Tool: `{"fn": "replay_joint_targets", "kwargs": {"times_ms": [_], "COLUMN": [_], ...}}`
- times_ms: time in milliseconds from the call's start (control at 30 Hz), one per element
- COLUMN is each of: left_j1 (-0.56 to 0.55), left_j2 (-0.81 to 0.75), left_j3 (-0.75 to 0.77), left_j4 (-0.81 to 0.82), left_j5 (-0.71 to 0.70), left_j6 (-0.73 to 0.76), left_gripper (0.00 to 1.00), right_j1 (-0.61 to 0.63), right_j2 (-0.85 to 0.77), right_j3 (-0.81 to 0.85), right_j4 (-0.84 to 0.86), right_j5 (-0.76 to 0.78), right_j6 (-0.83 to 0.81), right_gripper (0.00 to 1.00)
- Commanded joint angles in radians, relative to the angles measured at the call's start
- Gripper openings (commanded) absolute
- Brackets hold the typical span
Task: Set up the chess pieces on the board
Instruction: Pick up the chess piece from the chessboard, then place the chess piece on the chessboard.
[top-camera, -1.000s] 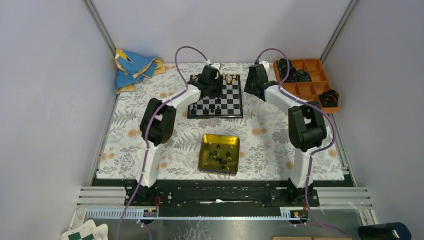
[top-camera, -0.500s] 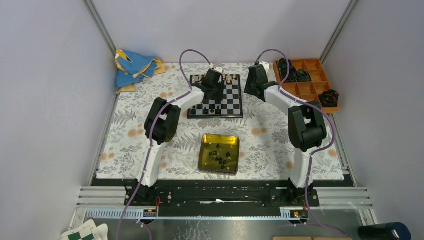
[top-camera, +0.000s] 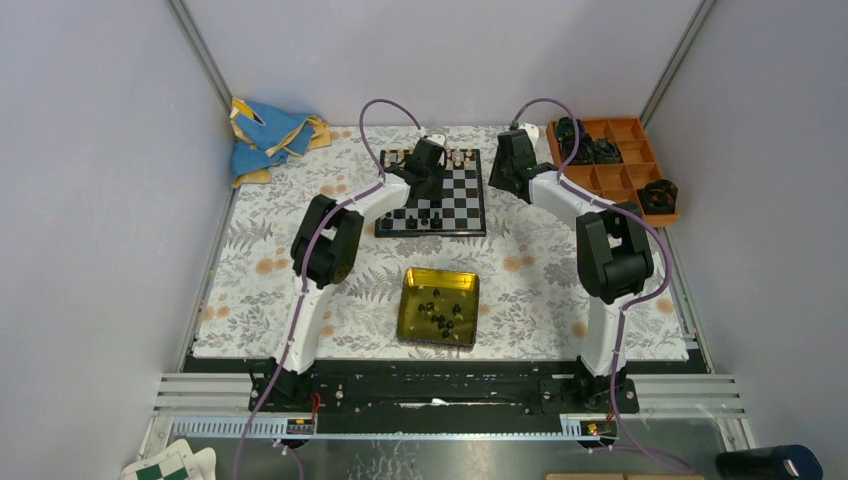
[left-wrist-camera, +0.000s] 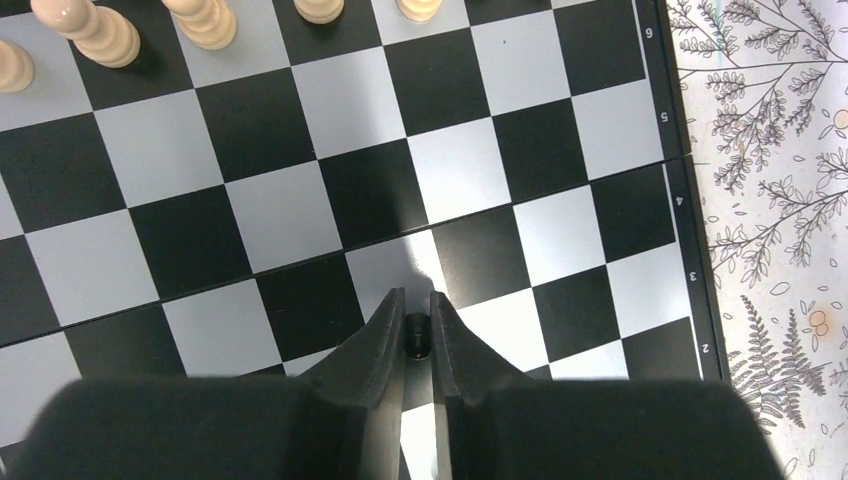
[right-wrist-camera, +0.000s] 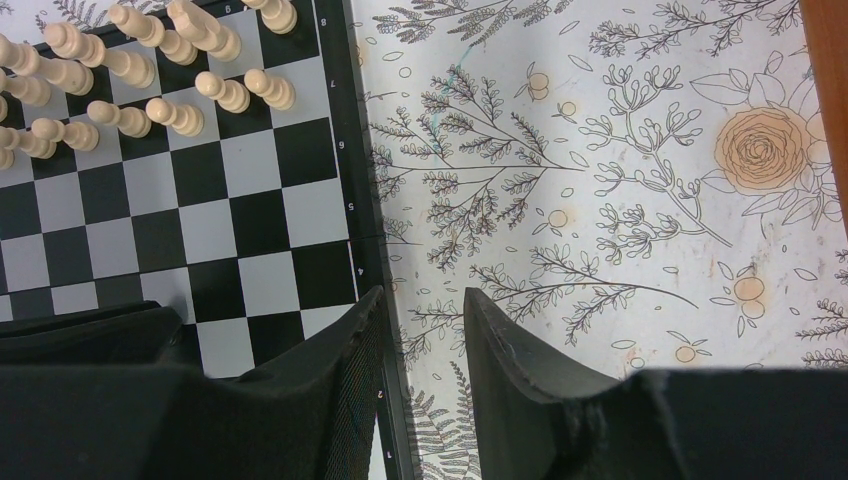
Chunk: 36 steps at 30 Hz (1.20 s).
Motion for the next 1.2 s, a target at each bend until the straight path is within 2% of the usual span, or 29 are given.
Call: {"fn": "replay_joint_targets", "kwargs": {"times_ms": [0,133,333,833,1167], "left_j1": [-0.006,-0.006,-0.006,-0.005,-0.005], "left_j2": [-0.013,-0.024,-0.067,-0.232,-0.265], "left_j3": [-0.003,-0.006,-0.034,-0.241,-0.323], "left_j4": [0.029,0.031,0.023,0.011,0.028], "left_j5": [-0.049,-0.064,-0.113,-0.165,-0.176], "left_j6": [0.014,0.020,0.026,-0.002,-0.029], "left_gripper": [0.16,0.07,0.03,0.01,0.01], "right_j1": [-0.004,-0.003,-0.004,-0.004,-0.004], "right_j2": [-0.044,-0.042,-0.038,-0.039,-0.053], "right_j3": [0.007,0.011,0.019,0.024,0.009], "right_j4": [0.019,0.018,0.015,0.016,0.020], "right_j5": [-0.008,-0.009,-0.013,-0.032,-0.039], "right_j6": [0.005,0.003,0.000,-0.006,-0.009], "right_gripper": [0.41,0.41,0.41,0.41,0.41]}}
